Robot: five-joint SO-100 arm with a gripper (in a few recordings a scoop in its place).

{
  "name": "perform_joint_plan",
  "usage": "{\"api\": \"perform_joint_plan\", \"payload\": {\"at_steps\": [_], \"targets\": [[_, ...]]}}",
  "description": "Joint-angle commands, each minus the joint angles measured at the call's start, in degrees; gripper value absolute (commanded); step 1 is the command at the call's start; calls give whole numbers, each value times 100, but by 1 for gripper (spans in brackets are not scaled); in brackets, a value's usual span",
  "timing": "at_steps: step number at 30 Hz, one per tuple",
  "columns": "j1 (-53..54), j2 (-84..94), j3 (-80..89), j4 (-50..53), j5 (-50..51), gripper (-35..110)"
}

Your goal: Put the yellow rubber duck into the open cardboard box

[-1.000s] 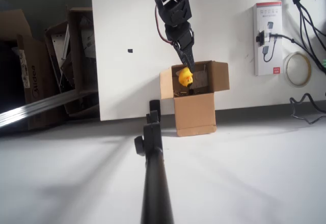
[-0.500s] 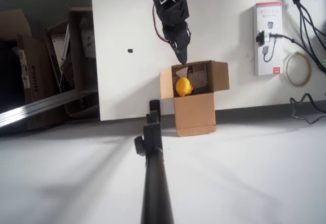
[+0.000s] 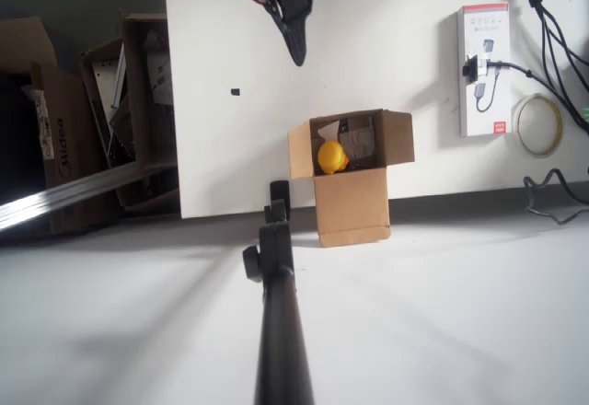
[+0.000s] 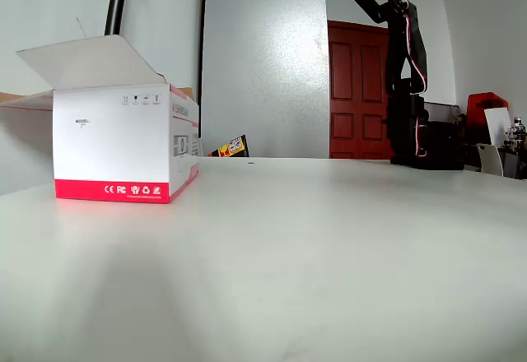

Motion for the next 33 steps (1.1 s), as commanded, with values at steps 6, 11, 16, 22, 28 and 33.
{"api": "perform_joint_plan", "payload": {"at_steps": [6,11,16,22,28,33], "targets": [[563,1723,738,396,44,-1],[650,2918,1890,369,53,-1],[879,3999,2856,316,105,-1],[1380,5159,4025,132,53,-1],[1512,6293,5643,-316,53,-1],[1644,7040,6855,-729,26,-1]]}}
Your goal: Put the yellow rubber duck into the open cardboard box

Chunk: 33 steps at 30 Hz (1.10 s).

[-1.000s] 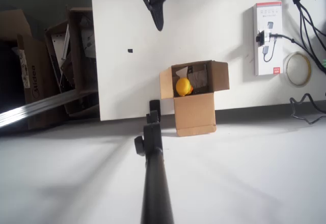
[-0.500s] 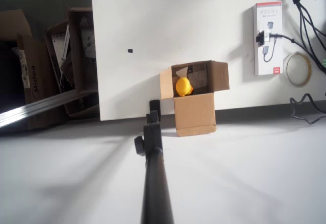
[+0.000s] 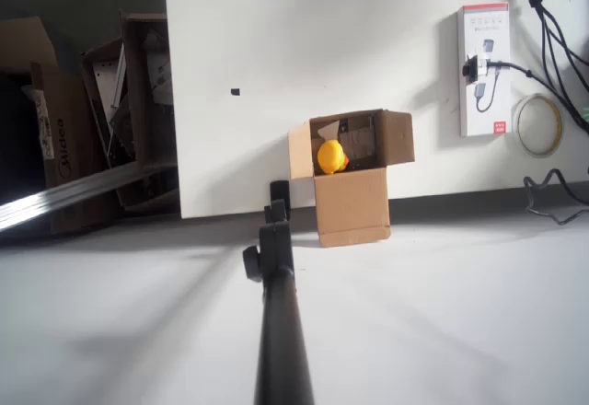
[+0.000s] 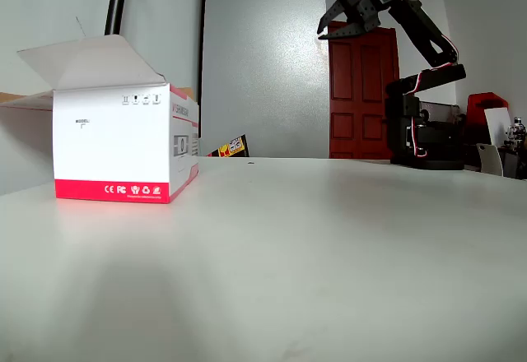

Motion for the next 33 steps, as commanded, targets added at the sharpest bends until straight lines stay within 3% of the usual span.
{"api": "perform_joint_plan", "payload": {"at_steps": [1,16,33], "targets": [[158,431,580,-272,-62,-1],[527,1345,3234,-1433,-70,0],[492,2461,5265,-1828,-185,1]]}}
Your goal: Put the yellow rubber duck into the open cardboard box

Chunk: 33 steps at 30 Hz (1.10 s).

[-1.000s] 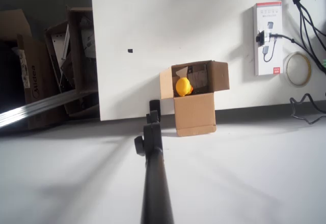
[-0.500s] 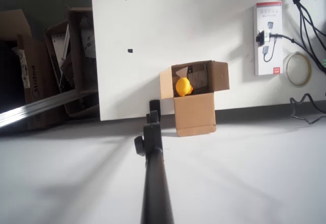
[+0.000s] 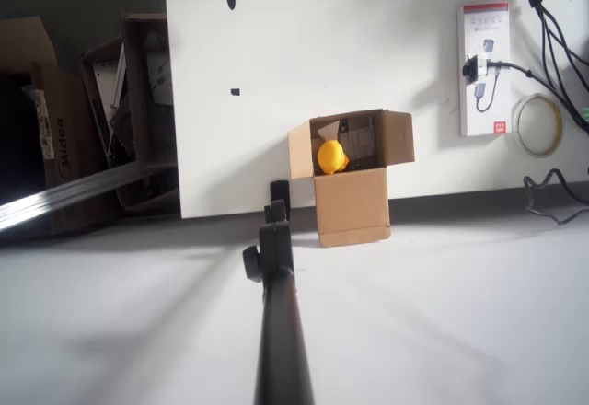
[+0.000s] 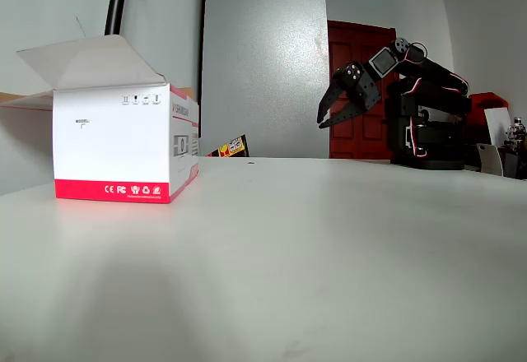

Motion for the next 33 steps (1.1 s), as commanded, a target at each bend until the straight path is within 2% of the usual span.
{"api": "perform_joint_plan", "payload": {"at_steps": [1,8,33], "targets": [[0,18,229,-158,-18,1],[-70,62,721,-246,26,0],[-44,132,729,-193,62,-1]]}}
